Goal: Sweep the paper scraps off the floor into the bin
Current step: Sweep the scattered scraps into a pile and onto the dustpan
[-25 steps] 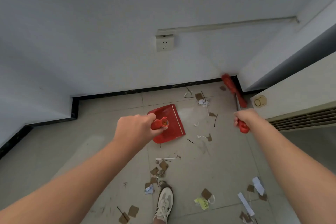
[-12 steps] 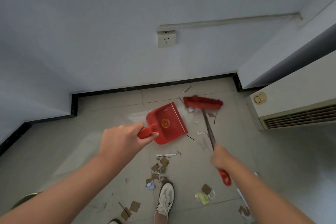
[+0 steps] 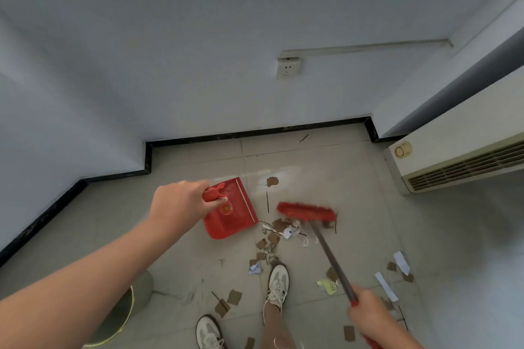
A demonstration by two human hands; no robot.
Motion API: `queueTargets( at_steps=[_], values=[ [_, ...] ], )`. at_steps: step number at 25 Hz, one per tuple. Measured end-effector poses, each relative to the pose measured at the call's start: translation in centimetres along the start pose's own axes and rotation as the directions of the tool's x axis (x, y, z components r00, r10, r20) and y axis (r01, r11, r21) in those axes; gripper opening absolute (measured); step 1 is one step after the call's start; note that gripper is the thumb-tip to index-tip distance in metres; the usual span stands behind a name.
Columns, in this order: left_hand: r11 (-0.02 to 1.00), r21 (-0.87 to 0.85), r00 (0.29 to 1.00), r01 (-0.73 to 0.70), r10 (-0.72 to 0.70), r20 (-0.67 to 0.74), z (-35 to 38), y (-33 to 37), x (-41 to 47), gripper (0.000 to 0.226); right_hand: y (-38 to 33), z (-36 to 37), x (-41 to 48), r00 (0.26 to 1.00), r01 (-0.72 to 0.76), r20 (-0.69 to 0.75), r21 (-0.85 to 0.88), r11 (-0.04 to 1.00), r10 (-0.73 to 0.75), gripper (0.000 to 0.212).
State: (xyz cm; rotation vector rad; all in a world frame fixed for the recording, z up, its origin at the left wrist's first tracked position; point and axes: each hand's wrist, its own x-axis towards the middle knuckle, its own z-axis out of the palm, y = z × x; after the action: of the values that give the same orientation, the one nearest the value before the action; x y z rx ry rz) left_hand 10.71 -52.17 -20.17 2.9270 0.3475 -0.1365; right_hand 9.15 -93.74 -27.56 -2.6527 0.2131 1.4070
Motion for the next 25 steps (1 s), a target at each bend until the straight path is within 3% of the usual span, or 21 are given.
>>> queueTargets(
  at_steps=[4,8,10,13,14,16,18,20,23,25],
  values=[
    [0.999,0.027,0.999,0.045,-0.045,0.013,-0.5,-1.6,-1.4,0.056,-0.5,-2.6,-2.3,0.993,-0.036,-0.115,0.009,0.999,0.036,0.064],
    [0.996,0.006,0.996,0.089,-0.089,-0.029,-0.7,-1.3,-0.8,0.059,-2.3,-8.1,3.1,0.975,-0.194,-0.04,0.318,0.928,0.217,0.019],
    [0.993,-0.016,0.992,0.113,-0.113,-0.056,-0.6,-0.9,0.0,0.055,-3.7,-11.7,7.3,0.971,-0.182,-0.11,0.232,0.956,0.211,0.016],
    [0.988,-0.009,0.985,0.152,-0.152,-0.078,0.4,-0.6,1.4,0.057,-6.0,-15.0,12.8,0.969,-0.176,-0.197,-0.125,0.977,0.149,0.017],
    [0.986,0.009,0.983,0.165,-0.164,-0.085,0.9,-0.4,2.0,0.059,-7.1,-15.7,14.7,0.972,-0.163,-0.192,-0.155,0.974,0.132,0.016],
    [0.981,0.04,0.978,0.189,-0.184,-0.1,1.6,-0.1,2.8,0.062,-9.6,-16.6,17.8,0.984,-0.156,-0.084,0.052,0.986,0.16,0.013],
    [0.978,0.06,0.977,0.198,-0.191,-0.097,2.4,0.1,3.4,0.064,-11.9,-16.9,20.5,0.984,-0.178,0.04,0.308,0.935,0.174,0.025],
    [0.976,0.078,0.976,0.203,-0.194,-0.101,3.1,0.2,3.9,0.065,-13.8,-16.6,22.1,0.99,-0.138,0.038,0.4,0.906,0.134,0.027],
    [0.973,0.078,0.973,0.217,-0.209,-0.098,3.4,0.6,4.3,0.063,-14.3,-13.9,21.2,0.999,-0.038,0.022,0.204,0.978,0.035,0.023],
    [0.97,0.073,0.969,0.232,-0.224,-0.106,3.7,0.7,4.1,0.063,-12.9,-11.3,19.7,1.0,0.009,0.024,0.031,0.999,-0.01,0.007]
  ],
)
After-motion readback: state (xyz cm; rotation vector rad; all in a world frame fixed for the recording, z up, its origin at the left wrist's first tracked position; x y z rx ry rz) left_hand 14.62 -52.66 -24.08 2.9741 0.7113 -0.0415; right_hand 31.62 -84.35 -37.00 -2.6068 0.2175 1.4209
